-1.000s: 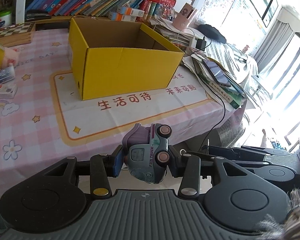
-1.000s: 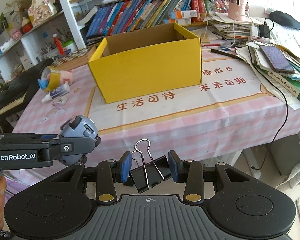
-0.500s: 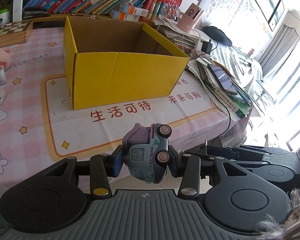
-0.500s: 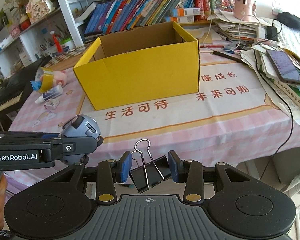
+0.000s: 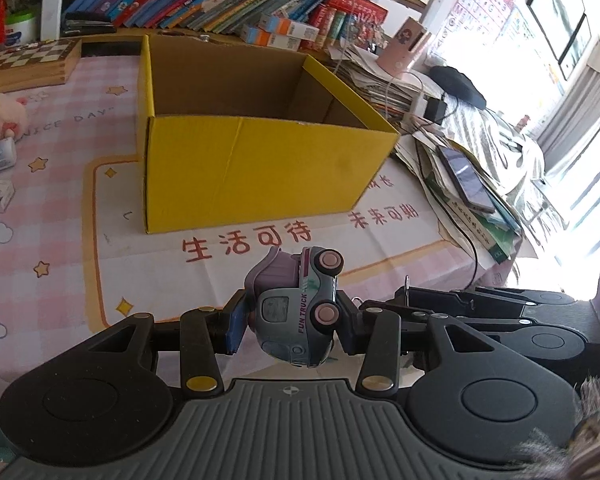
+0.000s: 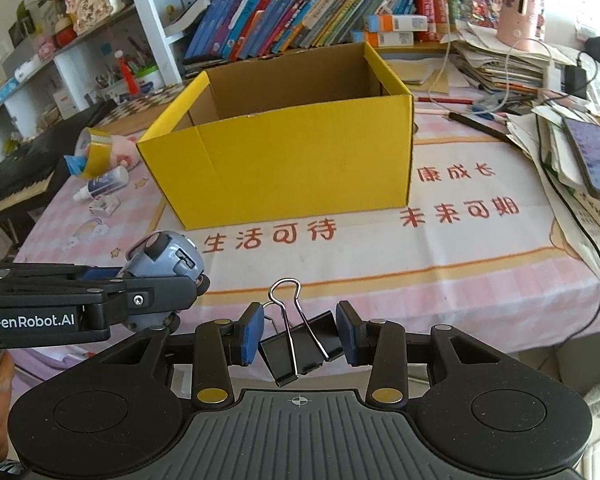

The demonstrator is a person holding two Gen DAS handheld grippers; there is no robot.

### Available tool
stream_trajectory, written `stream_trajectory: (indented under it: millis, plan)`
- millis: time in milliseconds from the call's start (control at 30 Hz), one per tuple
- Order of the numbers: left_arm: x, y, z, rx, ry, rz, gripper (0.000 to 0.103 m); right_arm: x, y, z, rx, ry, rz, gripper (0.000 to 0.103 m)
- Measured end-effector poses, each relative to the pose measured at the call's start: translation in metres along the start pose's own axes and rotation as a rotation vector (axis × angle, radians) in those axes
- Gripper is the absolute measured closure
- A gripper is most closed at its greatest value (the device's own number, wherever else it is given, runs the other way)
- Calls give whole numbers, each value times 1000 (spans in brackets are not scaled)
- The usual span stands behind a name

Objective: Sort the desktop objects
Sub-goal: 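Carry the toy truck and binder clip with both grippers toward the yellow box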

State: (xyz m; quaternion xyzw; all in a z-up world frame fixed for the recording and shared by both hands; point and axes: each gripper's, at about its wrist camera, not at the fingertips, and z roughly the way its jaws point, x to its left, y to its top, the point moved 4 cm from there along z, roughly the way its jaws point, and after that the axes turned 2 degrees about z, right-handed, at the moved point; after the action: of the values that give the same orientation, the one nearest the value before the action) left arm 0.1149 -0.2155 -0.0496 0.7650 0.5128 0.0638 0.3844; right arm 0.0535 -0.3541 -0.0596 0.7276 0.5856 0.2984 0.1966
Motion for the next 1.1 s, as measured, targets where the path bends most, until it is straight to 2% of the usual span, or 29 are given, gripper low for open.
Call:
stream_trajectory:
  millis: [267,467,700,933,1100]
  plan:
    - [0,11,1,-12,33,-2,62,-2,14,10,22,30,-31,64]
    - [-1,24,-4,-45,53,5,62,-4,29,6,-7,59,-35,64]
    - [-11,55,-15,-129,55,47,62,-6,63,-9,-101,85,-39,64]
    - [-19,98,-26,-241,62,103,62,-2,112,-23,-232,107,-143,64]
    - [-12,136,-15,-282,94,117,62,-2,145,-7,-270,101,-221,64]
